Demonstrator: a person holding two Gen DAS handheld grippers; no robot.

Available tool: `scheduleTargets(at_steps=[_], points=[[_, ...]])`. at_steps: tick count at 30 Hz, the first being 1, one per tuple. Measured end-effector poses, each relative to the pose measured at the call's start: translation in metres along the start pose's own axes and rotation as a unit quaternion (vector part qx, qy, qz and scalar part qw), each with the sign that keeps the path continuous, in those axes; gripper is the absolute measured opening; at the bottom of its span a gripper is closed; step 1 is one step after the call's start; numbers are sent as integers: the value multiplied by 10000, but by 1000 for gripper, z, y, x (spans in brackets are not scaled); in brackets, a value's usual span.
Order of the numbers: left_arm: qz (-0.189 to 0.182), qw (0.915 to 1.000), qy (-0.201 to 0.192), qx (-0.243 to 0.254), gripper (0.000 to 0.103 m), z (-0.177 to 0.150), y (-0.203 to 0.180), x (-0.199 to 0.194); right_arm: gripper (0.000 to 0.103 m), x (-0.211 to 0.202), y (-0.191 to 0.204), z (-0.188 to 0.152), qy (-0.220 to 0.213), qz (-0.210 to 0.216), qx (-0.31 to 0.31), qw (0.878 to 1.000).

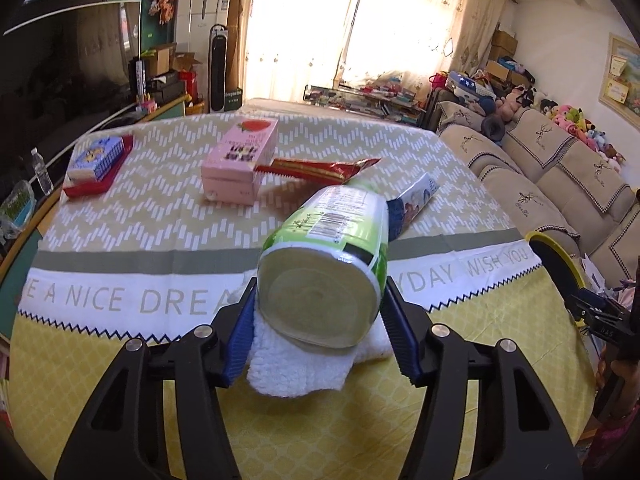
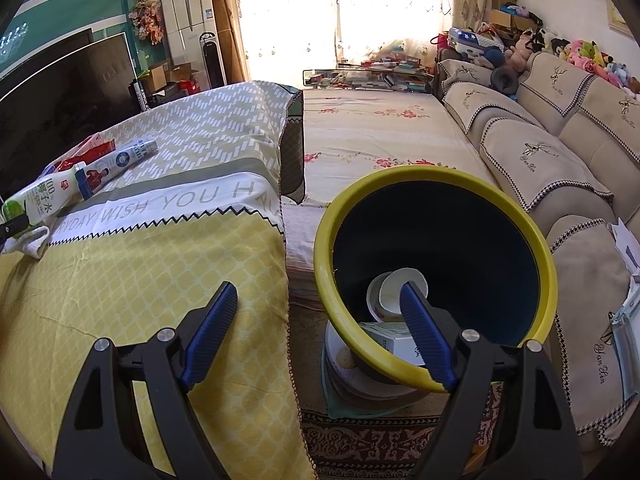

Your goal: Collect trash

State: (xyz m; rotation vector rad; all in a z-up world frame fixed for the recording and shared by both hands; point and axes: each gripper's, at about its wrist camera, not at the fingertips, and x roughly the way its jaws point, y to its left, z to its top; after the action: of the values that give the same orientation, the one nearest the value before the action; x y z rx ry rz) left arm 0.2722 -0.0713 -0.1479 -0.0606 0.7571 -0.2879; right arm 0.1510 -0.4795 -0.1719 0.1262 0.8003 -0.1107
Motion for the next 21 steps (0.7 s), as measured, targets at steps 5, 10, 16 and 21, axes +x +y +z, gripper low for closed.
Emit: scheduleTargets(at_steps=[5,10,16,21], points=[[53,9994,-355,-6,54,12,-4,-21,79,1,3,0,13,32,-28,10000],[143,9975,-680,95,53,23,-11,-42,79,1,4,-1,14,63,-48,10000],[142,9973,-672,245,53,28,-17,-48,79,1,6,-1,21,105,-71,9999],[122,9977,-551,362,53,24,-22,-50,79,1,7,-2,23,117,-89,9999]])
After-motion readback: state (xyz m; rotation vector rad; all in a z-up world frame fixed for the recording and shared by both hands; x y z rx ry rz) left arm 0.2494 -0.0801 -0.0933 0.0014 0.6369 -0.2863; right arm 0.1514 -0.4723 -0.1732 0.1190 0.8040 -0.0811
